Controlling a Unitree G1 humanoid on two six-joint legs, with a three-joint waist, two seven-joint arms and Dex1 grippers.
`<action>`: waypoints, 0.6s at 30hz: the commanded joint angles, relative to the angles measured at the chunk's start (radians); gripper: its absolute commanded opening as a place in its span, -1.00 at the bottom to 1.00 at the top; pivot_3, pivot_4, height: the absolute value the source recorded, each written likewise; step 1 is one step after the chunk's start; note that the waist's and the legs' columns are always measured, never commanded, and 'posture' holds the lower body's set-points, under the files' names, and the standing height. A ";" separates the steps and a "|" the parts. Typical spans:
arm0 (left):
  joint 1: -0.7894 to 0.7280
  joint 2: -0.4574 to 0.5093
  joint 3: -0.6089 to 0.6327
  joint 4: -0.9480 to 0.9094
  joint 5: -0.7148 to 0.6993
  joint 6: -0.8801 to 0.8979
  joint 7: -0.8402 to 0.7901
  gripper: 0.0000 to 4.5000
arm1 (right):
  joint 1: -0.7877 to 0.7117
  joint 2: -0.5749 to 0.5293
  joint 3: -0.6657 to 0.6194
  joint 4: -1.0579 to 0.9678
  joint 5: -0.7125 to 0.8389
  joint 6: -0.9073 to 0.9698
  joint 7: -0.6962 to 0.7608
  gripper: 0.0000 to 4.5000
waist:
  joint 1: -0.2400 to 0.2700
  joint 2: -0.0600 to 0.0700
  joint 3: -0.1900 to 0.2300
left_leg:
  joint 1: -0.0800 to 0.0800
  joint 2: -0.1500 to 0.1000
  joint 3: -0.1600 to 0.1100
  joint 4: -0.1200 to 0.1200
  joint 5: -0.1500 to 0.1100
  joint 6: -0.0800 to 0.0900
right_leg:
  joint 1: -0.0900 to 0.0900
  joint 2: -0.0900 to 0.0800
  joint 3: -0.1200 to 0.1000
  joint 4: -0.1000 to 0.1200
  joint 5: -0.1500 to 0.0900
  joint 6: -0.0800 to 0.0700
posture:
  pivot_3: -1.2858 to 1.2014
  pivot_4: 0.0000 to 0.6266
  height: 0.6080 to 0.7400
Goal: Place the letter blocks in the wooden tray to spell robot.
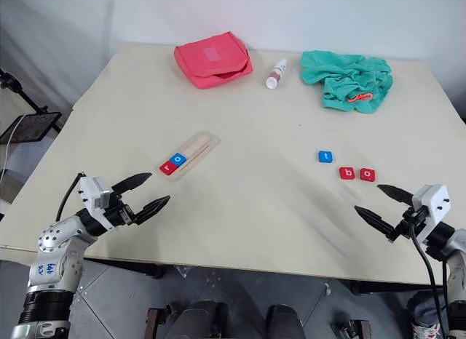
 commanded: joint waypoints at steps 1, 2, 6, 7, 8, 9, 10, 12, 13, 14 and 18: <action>-0.004 0.001 0.025 -0.045 -0.019 -0.003 0.011 1.00 | -0.010 -0.029 -0.027 0.003 0.005 -0.019 0.005 0.99 | 0.000 0.000 0.000 | 0.000 0.000 0.000 0.000 0.000 0.000 | 0.000 0.000 0.000 0.000 0.000 0.000 | 0.03 -0.52 1.00; -0.004 0.001 0.025 -0.046 -0.016 -0.004 0.015 1.00 | -0.011 -0.029 -0.027 0.004 0.003 -0.018 0.005 0.99 | 0.000 0.000 0.000 | 0.000 0.000 0.000 0.000 0.000 0.000 | 0.000 0.000 0.000 0.000 0.000 0.000 | 0.03 -0.52 1.00; 0.000 0.013 0.020 -0.044 -0.003 0.015 0.024 1.00 | -0.017 -0.034 -0.022 0.011 -0.001 -0.011 0.010 0.99 | 0.000 0.000 0.000 | 0.000 0.000 0.000 0.000 0.000 0.000 | 0.000 0.000 0.000 0.001 0.000 0.000 | 0.03 -0.52 1.00; 0.001 0.018 0.023 -0.043 0.000 0.015 0.025 1.00 | -0.023 -0.036 -0.020 0.016 -0.002 -0.011 0.012 0.99 | -0.001 0.000 0.000 | 0.000 0.000 0.000 0.000 0.000 0.000 | 0.000 0.000 0.000 0.001 0.000 0.000 | 0.03 -0.52 1.00; 0.001 0.021 0.024 -0.041 0.002 0.017 0.026 1.00 | -0.028 -0.037 -0.018 0.020 -0.004 -0.011 0.013 0.99 | -0.001 0.000 0.000 | 0.000 0.000 0.000 0.000 0.000 0.000 | 0.000 0.000 0.000 0.001 0.000 0.000 | 0.03 -0.52 1.00; 0.010 0.035 0.023 -0.048 0.003 0.042 0.026 1.00 | -0.037 -0.042 -0.015 0.028 -0.007 -0.011 0.019 0.99 | -0.002 0.000 0.000 | 0.000 0.000 0.000 0.000 0.000 0.000 | 0.000 0.000 0.000 0.001 0.000 0.000 | 0.03 -0.52 1.00; 0.020 0.047 0.026 -0.056 -0.002 0.059 0.023 1.00 | -0.046 -0.047 -0.011 0.036 -0.011 -0.012 0.026 0.99 | -0.003 0.000 0.000 | 0.000 0.000 0.000 0.000 0.000 0.000 | 0.000 0.000 0.000 0.001 0.000 0.000 | 0.03 -0.52 1.00; 0.030 0.059 0.030 -0.066 -0.007 0.077 0.019 1.00 | -0.057 -0.052 -0.006 0.047 -0.015 -0.014 0.035 0.99 | -0.005 0.000 0.000 | 0.000 0.000 0.000 0.001 0.000 0.000 | 0.000 0.000 0.000 0.002 0.000 0.000 | 0.03 -0.52 1.00; 0.034 0.061 0.035 -0.071 -0.009 0.081 0.027 1.00 | -0.062 -0.053 -0.005 0.052 -0.017 -0.016 0.038 0.99 | -0.004 0.000 0.000 | 0.000 0.000 0.000 0.001 0.000 0.000 | 0.000 0.000 0.000 0.002 0.000 0.000 | 0.03 -0.52 1.00; 0.037 0.063 0.039 -0.074 -0.010 0.086 0.033 1.00 | -0.065 -0.054 -0.004 0.055 -0.018 -0.018 0.040 0.99 | -0.005 0.000 0.000 | 0.000 0.000 0.000 0.001 0.000 0.000 | 0.000 0.000 0.000 0.002 0.000 0.000 | 0.03 -0.52 1.00; 0.106 0.102 0.056 -0.118 -0.006 0.128 0.018 1.00 | -0.103 -0.063 0.017 0.074 -0.030 -0.025 0.066 0.99 | -0.007 0.000 0.000 | 0.000 0.000 0.000 0.001 0.000 0.000 | 0.000 -0.001 0.001 0.002 0.000 0.000 | 0.03 -0.52 1.00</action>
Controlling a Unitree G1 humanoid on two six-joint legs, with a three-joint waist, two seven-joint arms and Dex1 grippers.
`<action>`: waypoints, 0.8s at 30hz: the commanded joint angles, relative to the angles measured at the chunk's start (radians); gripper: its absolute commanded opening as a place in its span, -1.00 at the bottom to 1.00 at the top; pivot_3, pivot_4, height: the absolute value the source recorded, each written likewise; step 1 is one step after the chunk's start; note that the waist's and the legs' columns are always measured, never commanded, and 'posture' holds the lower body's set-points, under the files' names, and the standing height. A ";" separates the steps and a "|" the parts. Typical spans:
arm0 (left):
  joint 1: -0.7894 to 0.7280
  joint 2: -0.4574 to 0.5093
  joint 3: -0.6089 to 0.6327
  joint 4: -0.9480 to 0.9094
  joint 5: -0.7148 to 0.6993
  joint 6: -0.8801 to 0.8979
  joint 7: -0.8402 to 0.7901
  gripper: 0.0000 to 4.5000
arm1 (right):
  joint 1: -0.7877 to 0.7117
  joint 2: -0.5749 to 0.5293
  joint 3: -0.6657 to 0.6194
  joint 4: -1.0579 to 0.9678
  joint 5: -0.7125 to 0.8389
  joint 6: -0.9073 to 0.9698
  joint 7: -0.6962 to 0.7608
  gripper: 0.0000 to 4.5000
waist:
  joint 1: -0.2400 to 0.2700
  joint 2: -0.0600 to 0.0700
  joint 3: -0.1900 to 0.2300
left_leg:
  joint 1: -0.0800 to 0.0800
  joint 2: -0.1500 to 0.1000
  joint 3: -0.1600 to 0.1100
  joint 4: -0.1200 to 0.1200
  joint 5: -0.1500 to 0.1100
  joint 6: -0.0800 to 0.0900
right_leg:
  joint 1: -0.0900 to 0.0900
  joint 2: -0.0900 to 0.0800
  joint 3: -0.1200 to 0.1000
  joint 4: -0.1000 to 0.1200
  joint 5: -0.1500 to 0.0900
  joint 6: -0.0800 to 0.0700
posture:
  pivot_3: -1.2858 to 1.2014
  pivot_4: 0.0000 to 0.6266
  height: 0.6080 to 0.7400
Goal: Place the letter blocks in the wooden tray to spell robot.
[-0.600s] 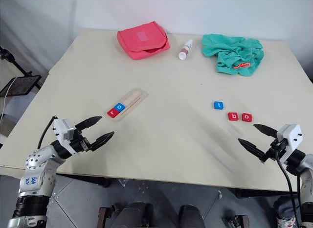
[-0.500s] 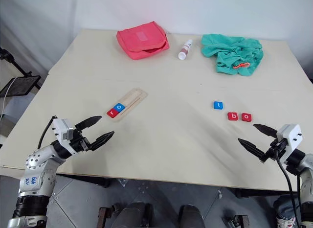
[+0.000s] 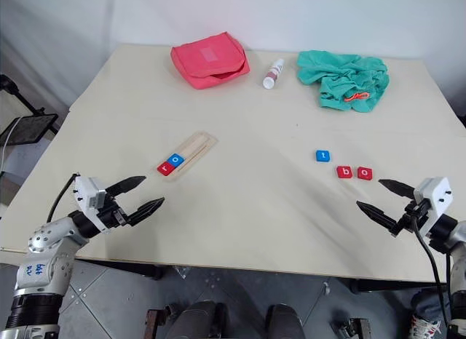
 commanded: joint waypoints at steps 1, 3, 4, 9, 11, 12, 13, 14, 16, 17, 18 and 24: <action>0.030 0.038 0.033 -0.048 -0.017 0.010 -0.032 1.00 | -0.040 -0.032 0.005 0.007 -0.006 -0.028 0.030 0.99 | -0.003 0.000 0.000 | 0.000 0.000 0.000 0.000 0.000 0.000 | 0.000 0.000 0.000 0.000 0.000 0.000 | 0.03 -0.52 1.00; 0.011 0.045 0.030 -0.042 -0.025 0.023 -0.037 1.00 | -0.059 -0.029 0.015 0.012 -0.013 -0.032 0.040 0.99 | -0.005 0.000 0.000 | 0.000 0.000 0.000 0.001 0.000 0.000 | 0.000 0.000 0.000 0.000 0.000 0.000 | 0.03 -0.52 1.00; -0.024 0.055 0.007 -0.041 -0.010 0.069 -0.014 1.00 | -0.068 -0.028 0.025 0.009 -0.015 -0.029 0.051 0.99 | -0.006 0.000 0.000 | 0.000 0.000 0.000 0.001 0.000 0.000 | 0.000 0.000 0.000 0.000 0.000 0.000 | 0.03 -0.52 1.00; -0.181 0.068 -0.061 -0.045 0.034 0.253 0.092 1.00 | -0.101 -0.025 0.060 0.006 -0.019 -0.027 0.087 0.99 | 0.006 0.000 0.000 | -0.001 -0.001 -0.001 0.005 0.000 0.001 | 0.001 0.000 0.001 0.003 0.000 0.000 | 0.03 -0.52 1.00; -0.221 0.071 -0.079 -0.043 0.047 0.302 0.113 1.00 | -0.105 -0.027 0.068 0.003 -0.021 -0.030 0.097 0.99 | 0.006 0.000 0.000 | -0.001 -0.001 -0.001 0.005 -0.001 0.001 | 0.000 0.000 0.001 0.004 0.000 0.000 | 0.03 -0.52 1.00; -0.242 0.072 -0.090 -0.043 0.054 0.333 0.128 1.00 | -0.108 -0.027 0.071 0.003 -0.021 -0.029 0.103 0.99 | 0.006 0.000 0.000 | -0.001 -0.001 -0.001 0.004 -0.001 0.001 | 0.000 0.001 0.000 0.004 0.000 0.000 | 0.03 -0.52 1.00; -0.256 0.071 -0.097 -0.044 0.058 0.356 0.137 1.00 | -0.111 -0.028 0.074 0.003 -0.021 -0.028 0.106 0.99 | 0.006 0.000 0.000 | -0.001 -0.001 -0.001 0.004 -0.001 0.001 | 0.000 0.001 0.000 0.004 0.000 0.000 | 0.03 -0.52 1.00; -0.292 0.067 -0.109 -0.030 0.074 0.379 0.159 1.00 | -0.118 -0.028 0.078 0.002 -0.020 -0.024 0.113 0.99 | 0.005 0.000 0.000 | -0.001 -0.001 -0.001 0.003 -0.001 0.001 | 0.000 0.001 0.000 0.004 0.000 0.000 | 0.03 -0.52 1.00; -0.327 0.064 -0.120 -0.019 0.089 0.406 0.183 1.00 | -0.117 -0.028 0.080 -0.009 -0.018 -0.018 0.119 0.99 | 0.005 0.000 0.000 | -0.001 -0.001 -0.001 0.004 -0.001 0.001 | -0.001 0.001 0.000 0.004 0.000 0.000 | 0.03 -0.52 1.00; -0.366 0.073 -0.153 -0.006 0.120 0.453 0.201 1.00 | -0.128 -0.028 0.085 -0.004 -0.020 -0.021 0.125 0.99 | 0.005 0.000 0.000 | -0.001 0.000 -0.001 0.004 -0.001 0.001 | 0.000 0.001 0.000 0.004 0.000 0.000 | 0.03 -0.52 1.00; -0.419 0.077 -0.190 0.017 0.150 0.501 0.216 1.00 | -0.144 -0.028 0.089 0.007 -0.023 -0.026 0.128 0.99 | 0.006 0.000 0.000 | -0.001 0.000 -0.001 0.004 -0.001 0.001 | 0.000 0.001 0.000 0.004 0.000 0.000 | 0.03 -0.52 1.00; -0.619 0.080 -0.301 0.169 0.244 0.613 0.215 1.00 | -0.160 -0.017 0.099 0.017 -0.026 -0.044 0.130 0.99 | 0.006 0.000 0.000 | -0.002 -0.001 -0.001 0.005 -0.001 0.001 | -0.001 0.002 0.000 0.005 0.000 0.000 | 0.03 -0.52 1.00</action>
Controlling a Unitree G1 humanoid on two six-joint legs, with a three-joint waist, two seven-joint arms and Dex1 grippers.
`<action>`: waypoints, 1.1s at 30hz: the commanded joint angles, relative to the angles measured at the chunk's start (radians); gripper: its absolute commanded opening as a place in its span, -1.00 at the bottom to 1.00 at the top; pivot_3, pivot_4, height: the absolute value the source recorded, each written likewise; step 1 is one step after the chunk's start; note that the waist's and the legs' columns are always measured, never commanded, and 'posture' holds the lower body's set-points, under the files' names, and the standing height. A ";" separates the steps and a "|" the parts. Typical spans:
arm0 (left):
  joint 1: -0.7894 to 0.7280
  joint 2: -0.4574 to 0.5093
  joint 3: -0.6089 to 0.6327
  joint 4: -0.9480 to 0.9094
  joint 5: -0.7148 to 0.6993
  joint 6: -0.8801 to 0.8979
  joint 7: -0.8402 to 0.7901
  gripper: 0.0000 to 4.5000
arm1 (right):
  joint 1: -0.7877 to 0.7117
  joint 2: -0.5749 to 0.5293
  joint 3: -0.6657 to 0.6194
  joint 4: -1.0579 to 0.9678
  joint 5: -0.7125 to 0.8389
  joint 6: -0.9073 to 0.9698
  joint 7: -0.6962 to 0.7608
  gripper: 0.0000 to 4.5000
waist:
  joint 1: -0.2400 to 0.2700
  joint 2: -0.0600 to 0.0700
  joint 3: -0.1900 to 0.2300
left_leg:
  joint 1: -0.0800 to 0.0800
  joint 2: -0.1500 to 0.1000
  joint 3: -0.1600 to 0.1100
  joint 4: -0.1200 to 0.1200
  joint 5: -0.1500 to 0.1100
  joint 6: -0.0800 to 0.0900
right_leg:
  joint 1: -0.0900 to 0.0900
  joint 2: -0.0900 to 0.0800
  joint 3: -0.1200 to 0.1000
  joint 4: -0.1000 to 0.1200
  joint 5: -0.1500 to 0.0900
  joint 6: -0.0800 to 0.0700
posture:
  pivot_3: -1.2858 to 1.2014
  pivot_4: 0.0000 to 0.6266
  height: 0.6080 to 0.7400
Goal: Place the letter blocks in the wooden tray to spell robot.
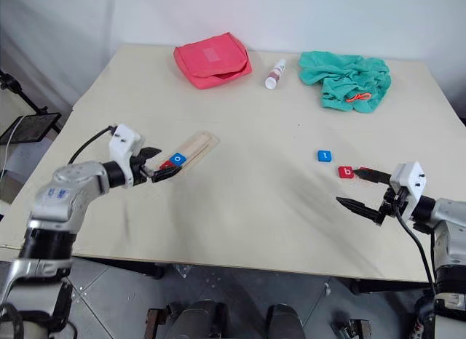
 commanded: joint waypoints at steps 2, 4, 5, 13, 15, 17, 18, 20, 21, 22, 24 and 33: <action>-0.087 0.019 -0.078 0.101 0.078 0.066 -0.022 1.00 | 0.010 -0.013 -0.016 -0.009 0.009 -0.023 0.005 0.99 | 0.000 0.000 0.000 | -0.001 0.000 0.000 -0.001 0.000 0.000 | -0.002 0.000 0.000 0.001 0.000 0.000 | 0.03 -0.52 1.00; -0.125 0.018 -0.109 0.142 0.106 0.077 -0.034 1.00 | 0.019 -0.011 -0.018 -0.012 0.011 -0.028 0.003 0.99 | 0.000 -0.001 0.001 | -0.001 0.000 0.000 -0.001 0.000 0.000 | -0.002 0.000 -0.001 0.001 0.000 0.000 | 0.03 -0.52 1.00; -0.146 0.018 -0.121 0.161 0.115 0.106 -0.037 1.00 | 0.023 -0.011 -0.019 -0.015 0.011 -0.031 0.001 0.99 | 0.000 -0.001 0.001 | -0.001 0.000 0.000 -0.001 0.000 0.000 | -0.002 0.000 -0.001 0.001 0.000 0.000 | 0.03 -0.52 1.00; -0.190 0.013 -0.168 0.221 0.159 0.164 -0.081 1.00 | 0.039 -0.013 -0.026 -0.016 0.015 -0.040 -0.004 0.99 | 0.000 -0.001 0.001 | -0.002 0.000 0.000 0.000 0.000 0.000 | -0.002 0.000 -0.001 0.001 0.000 0.000 | 0.03 -0.52 1.00; -0.191 0.007 -0.177 0.237 0.171 0.153 -0.088 1.00 | 0.038 -0.012 -0.025 -0.015 0.014 -0.041 -0.006 0.99 | 0.000 -0.001 0.001 | -0.002 -0.001 0.000 0.000 0.000 0.000 | -0.002 0.000 0.000 0.001 0.000 0.000 | 0.03 -0.52 1.00; -0.193 0.006 -0.190 0.246 0.181 0.148 -0.105 1.00 | 0.036 -0.012 -0.022 -0.012 0.013 -0.045 -0.006 0.99 | 0.000 -0.001 0.001 | -0.002 -0.001 0.000 0.000 0.000 0.000 | -0.002 0.000 0.000 0.001 0.000 0.000 | 0.03 -0.52 1.00; -0.196 0.005 -0.197 0.253 0.187 0.145 -0.113 1.00 | 0.032 -0.011 -0.020 -0.008 0.011 -0.047 -0.007 0.99 | 0.000 -0.001 0.001 | -0.002 -0.001 0.000 0.000 0.000 0.000 | -0.002 0.000 0.000 0.001 0.000 0.000 | 0.03 -0.52 1.00; -0.202 0.001 -0.206 0.269 0.199 0.139 -0.120 1.00 | 0.024 -0.009 -0.016 0.000 0.009 -0.051 -0.007 0.99 | 0.000 -0.001 0.001 | -0.002 -0.001 0.000 0.001 0.000 0.000 | -0.002 0.000 0.000 0.001 0.000 0.000 | 0.03 -0.52 1.00; -0.206 -0.001 -0.213 0.279 0.207 0.141 -0.123 1.00 | 0.020 -0.008 -0.015 0.004 0.008 -0.053 -0.007 0.99 | 0.000 -0.001 0.001 | -0.002 -0.001 0.000 0.001 0.000 0.000 | -0.002 0.000 0.000 0.001 0.000 0.000 | 0.03 -0.52 1.00; -0.210 -0.003 -0.218 0.287 0.213 0.139 -0.129 1.00 | 0.016 -0.008 -0.013 0.008 0.007 -0.054 -0.007 0.99 | 0.000 -0.001 0.001 | -0.002 -0.001 0.000 0.001 0.000 0.000 | -0.002 0.000 0.000 0.001 0.000 0.000 | 0.03 -0.52 1.00; -0.219 -0.007 -0.234 0.307 0.232 0.137 -0.133 1.00 | 0.004 -0.008 -0.009 0.020 0.003 -0.058 -0.005 0.99 | 0.000 -0.001 0.001 | -0.002 -0.001 0.000 0.001 0.000 0.000 | -0.002 0.000 0.000 0.001 0.000 0.000 | 0.03 -0.52 1.00; -0.225 -0.028 -0.231 0.346 0.261 0.091 -0.144 0.51 | -0.028 -0.010 -0.003 0.055 -0.009 -0.070 0.003 1.00 | 0.002 0.000 0.000 | -0.001 -0.001 0.000 0.002 0.000 0.000 | -0.001 -0.001 0.000 0.003 0.000 0.000 | 0.03 -0.52 1.00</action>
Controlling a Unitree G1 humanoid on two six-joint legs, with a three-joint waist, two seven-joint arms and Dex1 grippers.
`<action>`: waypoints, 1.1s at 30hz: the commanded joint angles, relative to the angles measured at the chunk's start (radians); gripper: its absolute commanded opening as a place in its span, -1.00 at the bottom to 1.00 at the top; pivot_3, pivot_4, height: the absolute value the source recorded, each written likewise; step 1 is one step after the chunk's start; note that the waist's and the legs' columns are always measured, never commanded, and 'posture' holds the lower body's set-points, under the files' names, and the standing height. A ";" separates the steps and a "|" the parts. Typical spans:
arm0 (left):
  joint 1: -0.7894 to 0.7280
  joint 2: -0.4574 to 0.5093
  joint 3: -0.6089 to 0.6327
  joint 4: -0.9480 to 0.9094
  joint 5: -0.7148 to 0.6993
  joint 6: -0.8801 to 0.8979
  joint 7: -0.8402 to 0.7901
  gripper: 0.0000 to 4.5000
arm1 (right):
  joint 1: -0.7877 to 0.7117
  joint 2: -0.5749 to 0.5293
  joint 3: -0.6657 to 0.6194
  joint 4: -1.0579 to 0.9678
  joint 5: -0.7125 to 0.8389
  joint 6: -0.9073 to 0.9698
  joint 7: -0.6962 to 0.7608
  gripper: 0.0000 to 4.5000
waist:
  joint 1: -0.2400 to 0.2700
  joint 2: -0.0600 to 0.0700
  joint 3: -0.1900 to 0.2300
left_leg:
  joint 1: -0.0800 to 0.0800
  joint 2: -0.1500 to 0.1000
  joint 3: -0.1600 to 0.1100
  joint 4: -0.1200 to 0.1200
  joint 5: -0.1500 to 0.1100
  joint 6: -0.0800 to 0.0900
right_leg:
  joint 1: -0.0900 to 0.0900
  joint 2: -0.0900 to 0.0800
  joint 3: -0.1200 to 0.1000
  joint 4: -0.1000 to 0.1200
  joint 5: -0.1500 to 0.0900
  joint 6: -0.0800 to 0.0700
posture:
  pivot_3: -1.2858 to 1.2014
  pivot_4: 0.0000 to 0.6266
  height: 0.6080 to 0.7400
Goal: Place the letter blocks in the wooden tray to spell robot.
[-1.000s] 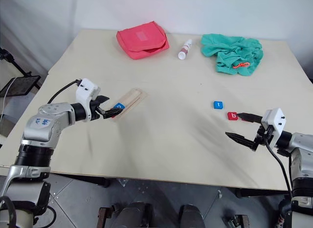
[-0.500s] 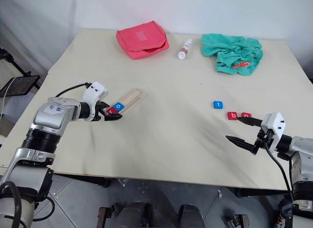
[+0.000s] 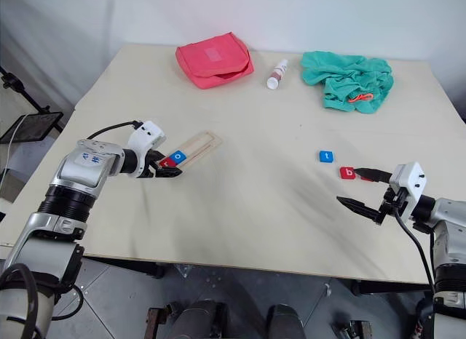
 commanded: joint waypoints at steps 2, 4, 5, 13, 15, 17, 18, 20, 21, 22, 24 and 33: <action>0.021 -0.001 -0.041 0.031 0.040 -0.035 -0.032 0.51 | -0.021 -0.013 -0.008 0.008 0.004 -0.016 0.006 1.00 | 0.000 0.000 0.000 | 0.000 0.000 0.000 0.000 0.000 0.000 | 0.000 0.000 0.000 0.000 0.000 0.000 | 0.03 -0.52 1.00; 0.027 0.009 -0.057 0.019 0.052 -0.070 -0.057 0.51 | -0.025 -0.015 -0.009 0.013 0.002 -0.015 0.007 1.00 | -0.001 0.000 0.000 | 0.000 0.000 0.000 0.000 0.000 0.000 | 0.000 0.000 0.000 0.000 0.000 0.000 | 0.03 -0.52 1.00; 0.027 0.010 -0.059 0.017 0.056 -0.078 -0.064 0.51 | -0.027 -0.016 -0.009 0.015 0.001 -0.015 0.008 1.00 | -0.001 0.000 0.000 | 0.000 0.000 0.000 0.000 0.000 0.000 | 0.000 0.000 0.000 0.000 0.000 0.000 | 0.03 -0.52 1.00; 0.042 0.006 -0.085 -0.152 0.046 -0.189 -0.199 0.51 | -0.021 -0.023 -0.017 -0.004 0.015 -0.005 0.034 1.00 | 0.002 0.000 0.000 | -0.001 -0.001 -0.001 0.000 0.000 0.000 | 0.000 0.000 0.000 0.000 0.000 0.000 | 0.03 -0.52 1.00; 0.022 -0.016 -0.107 -0.180 0.049 -0.204 -0.222 0.51 | 0.005 -0.030 -0.025 -0.029 0.039 -0.012 0.082 1.00 | 0.003 0.000 0.000 | -0.002 -0.001 -0.001 0.000 0.000 0.000 | 0.000 0.000 -0.001 0.000 0.000 0.000 | 0.03 -0.52 1.00; 0.001 -0.047 -0.128 -0.213 0.044 -0.205 -0.245 0.51 | 0.040 -0.031 -0.040 -0.052 0.081 -0.027 0.163 1.00 | 0.005 -0.001 0.000 | -0.003 -0.001 -0.003 0.001 0.000 0.000 | 0.000 0.000 -0.001 0.000 0.000 0.000 | 0.03 -0.52 1.00; -0.010 -0.064 -0.139 -0.226 0.045 -0.206 -0.253 0.51 | 0.060 -0.037 -0.043 -0.053 0.080 -0.041 0.180 1.00 | 0.004 -0.001 0.000 | -0.004 -0.001 -0.004 0.001 0.000 0.000 | -0.001 0.000 -0.001 -0.001 0.000 0.000 | 0.03 -0.52 1.00; -0.030 -0.095 -0.158 -0.240 0.046 -0.202 -0.265 0.51 | 0.096 -0.046 -0.045 -0.054 0.073 -0.064 0.197 1.00 | 0.003 -0.001 0.000 | -0.011 -0.002 -0.008 0.004 0.000 0.001 | -0.004 0.000 -0.001 -0.001 0.000 0.000 | 0.03 -0.52 1.00; -0.039 -0.110 -0.170 -0.247 0.048 -0.203 -0.273 0.51 | 0.119 -0.052 -0.045 -0.055 0.069 -0.083 0.212 1.00 | 0.003 -0.001 0.000 | -0.012 -0.002 -0.008 0.005 0.000 0.001 | -0.004 0.000 -0.001 -0.001 0.000 0.000 | 0.03 -0.52 1.00; -0.045 -0.123 -0.181 -0.254 0.050 -0.203 -0.280 0.51 | 0.140 -0.056 -0.045 -0.058 0.069 -0.102 0.228 1.00 | 0.003 -0.001 0.000 | -0.012 -0.002 -0.008 0.005 0.000 0.001 | -0.004 0.000 -0.002 -0.001 0.000 0.000 | 0.03 -0.52 1.00; -0.050 -0.145 -0.199 -0.274 0.047 -0.199 -0.296 0.51 | 0.178 -0.062 -0.049 -0.072 0.076 -0.115 0.236 1.00 | 0.003 -0.001 0.000 | -0.012 -0.002 -0.008 0.004 0.000 0.001 | -0.004 0.000 -0.005 -0.001 0.000 0.000 | 0.03 -0.52 1.00; -0.018 -0.187 -0.313 -0.396 0.065 -0.161 -0.347 0.51 | 0.290 -0.083 -0.090 -0.111 0.093 -0.140 0.194 1.00 | 0.001 -0.001 0.001 | -0.012 -0.002 -0.005 0.004 0.000 0.002 | -0.004 0.000 -0.006 -0.002 0.000 0.000 | 0.03 -0.52 1.00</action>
